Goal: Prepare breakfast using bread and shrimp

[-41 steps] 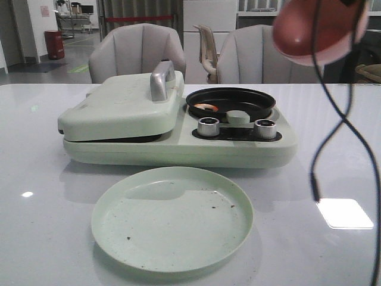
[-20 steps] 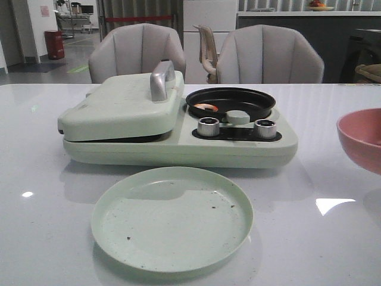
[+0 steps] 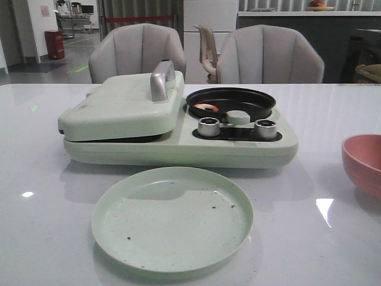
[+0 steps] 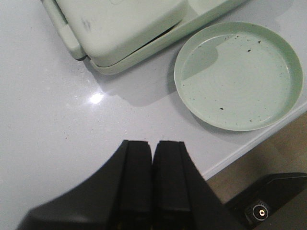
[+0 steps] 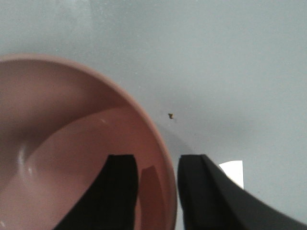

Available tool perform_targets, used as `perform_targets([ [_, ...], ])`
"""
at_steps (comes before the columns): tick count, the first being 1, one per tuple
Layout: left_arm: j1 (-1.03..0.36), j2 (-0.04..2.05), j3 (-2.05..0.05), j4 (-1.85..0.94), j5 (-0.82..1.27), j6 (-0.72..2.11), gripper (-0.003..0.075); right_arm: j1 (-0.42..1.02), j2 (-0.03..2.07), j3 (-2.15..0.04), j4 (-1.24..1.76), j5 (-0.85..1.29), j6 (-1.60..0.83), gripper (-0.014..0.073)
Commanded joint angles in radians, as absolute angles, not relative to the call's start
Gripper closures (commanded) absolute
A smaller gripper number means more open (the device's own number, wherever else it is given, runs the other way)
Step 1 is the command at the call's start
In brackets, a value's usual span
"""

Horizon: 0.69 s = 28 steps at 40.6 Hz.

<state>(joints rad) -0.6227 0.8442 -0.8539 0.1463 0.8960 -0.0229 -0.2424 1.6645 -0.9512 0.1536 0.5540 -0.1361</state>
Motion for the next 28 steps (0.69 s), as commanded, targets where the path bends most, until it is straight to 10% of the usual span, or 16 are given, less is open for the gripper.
perform_targets([
  [1, -0.63, 0.834, -0.879, 0.148, 0.831, -0.034, 0.0622, -0.249, 1.624, -0.974, 0.164, 0.52, -0.15, 0.0141],
  [28, -0.63, 0.834, -0.879, 0.134, 0.824, -0.034, 0.0622, 0.092, 1.094, -0.93, 0.147, 0.738, -0.194, 0.0214],
])
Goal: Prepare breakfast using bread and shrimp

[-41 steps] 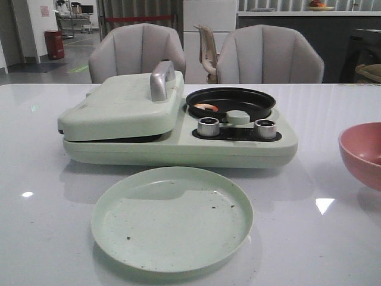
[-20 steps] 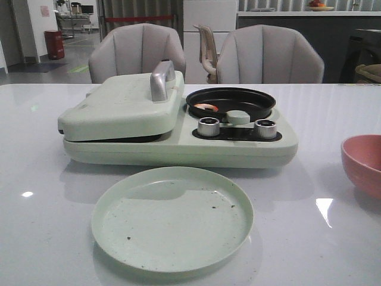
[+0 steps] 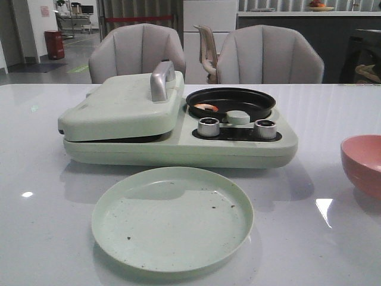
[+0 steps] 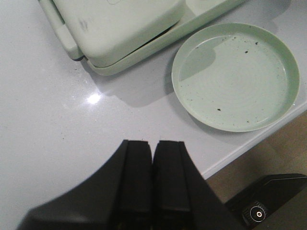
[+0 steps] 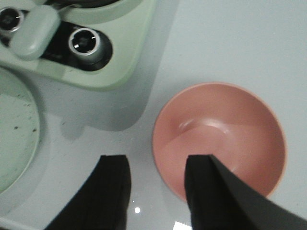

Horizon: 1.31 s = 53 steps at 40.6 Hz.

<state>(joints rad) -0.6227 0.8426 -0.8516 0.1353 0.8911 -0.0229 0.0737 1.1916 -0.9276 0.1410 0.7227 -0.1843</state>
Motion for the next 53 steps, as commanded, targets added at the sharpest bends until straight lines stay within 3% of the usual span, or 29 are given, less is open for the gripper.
perform_targets([
  [1, -0.63, 0.834, -0.879, 0.134, 0.824, -0.034, 0.0622, 0.093, 1.075, -0.925, 0.153, 0.755, -0.194, 0.0216],
  [13, -0.63, 0.834, -0.879, 0.134, 0.824, -0.034, 0.0622, 0.091, 0.788, -0.779, 0.143, 0.906, -0.166, 0.0216],
  [25, -0.63, 0.834, -0.879, 0.134, 0.822, -0.034, 0.0622, 0.088, 0.594, -0.66, 0.063, 0.926, -0.07, 0.0222],
  [29, -0.63, 0.834, -0.879, 0.134, 0.822, -0.034, 0.0622, 0.088, 0.576, -0.644, 0.063, 0.921, -0.069, 0.0294],
  [38, -0.63, 0.834, -0.879, 0.132, 0.826, -0.034, 0.0622, 0.088, 0.575, -0.633, 0.065, 0.917, -0.069, 0.056],
  [53, -0.63, 0.834, -0.879, 0.132, 0.823, -0.034, 0.0622, 0.088, 0.575, -0.633, 0.104, 0.926, -0.069, 0.0559],
])
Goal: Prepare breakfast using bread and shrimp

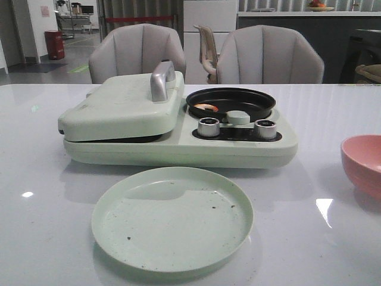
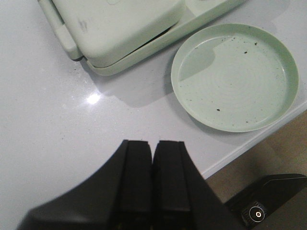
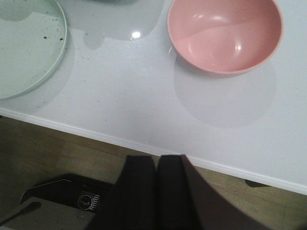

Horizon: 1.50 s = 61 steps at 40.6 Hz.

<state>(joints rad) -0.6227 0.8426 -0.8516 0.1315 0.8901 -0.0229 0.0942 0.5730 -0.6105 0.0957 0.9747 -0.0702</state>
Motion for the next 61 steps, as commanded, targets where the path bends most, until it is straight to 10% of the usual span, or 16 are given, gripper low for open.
perform_targets([
  [1, -0.63, 0.834, -0.879, 0.132, 0.823, -0.034, 0.0622, 0.088, 0.575, -0.633, 0.104, 0.926, -0.069, 0.0559],
  [18, -0.509, 0.739, -0.84, 0.115, 0.8, 0.0, 0.0622, 0.088, 0.575, -0.633, 0.105, 0.927, -0.069, 0.0559],
  [45, -0.148, 0.111, -0.072, -0.024, 0.037, -0.005, 0.0622, 0.088, 0.575, -0.633, 0.105, 0.927, -0.069, 0.0559],
  [61, -0.047, -0.027, 0.008, -0.044, -0.09, 0.0, 0.0622, 0.088, 0.575, -0.633, 0.105, 0.929, -0.069, 0.0559],
])
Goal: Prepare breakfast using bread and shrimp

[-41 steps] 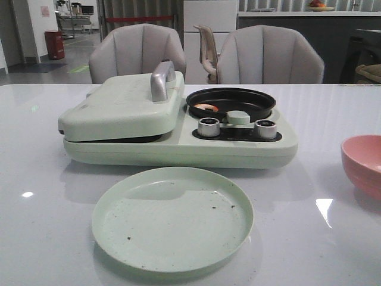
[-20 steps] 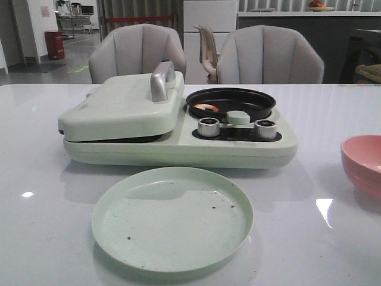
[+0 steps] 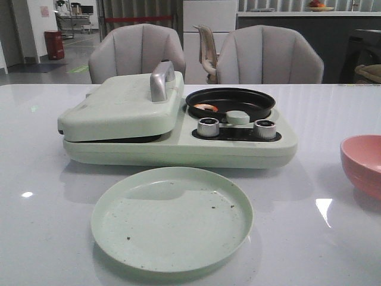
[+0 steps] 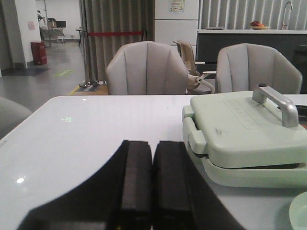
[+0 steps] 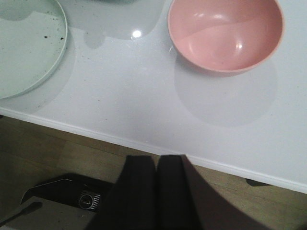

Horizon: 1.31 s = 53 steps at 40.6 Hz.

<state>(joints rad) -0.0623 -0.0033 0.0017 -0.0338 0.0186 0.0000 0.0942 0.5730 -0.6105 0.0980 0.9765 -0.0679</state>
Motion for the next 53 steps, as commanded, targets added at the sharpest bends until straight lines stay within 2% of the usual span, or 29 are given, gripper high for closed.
perform_targets([
  [1, -0.041, -0.027, 0.008, -0.044, -0.09, 0.0, 0.0622, 0.088, 0.575, -0.633, 0.105, 0.929, -0.069, 0.0559],
  [45, -0.03, -0.025, 0.008, -0.044, -0.09, 0.0, 0.0622, 0.087, 0.543, -0.618, 0.103, 0.916, -0.07, 0.0559],
  [48, -0.03, -0.025, 0.008, -0.044, -0.09, 0.0, 0.0622, 0.06, 0.494, -0.57, 0.095, 0.819, -0.07, 0.0559],
  [53, -0.03, -0.025, 0.008, -0.044, -0.09, 0.0, 0.0622, -0.008, 0.351, -0.402, 0.096, 0.527, -0.07, 0.0559],
])
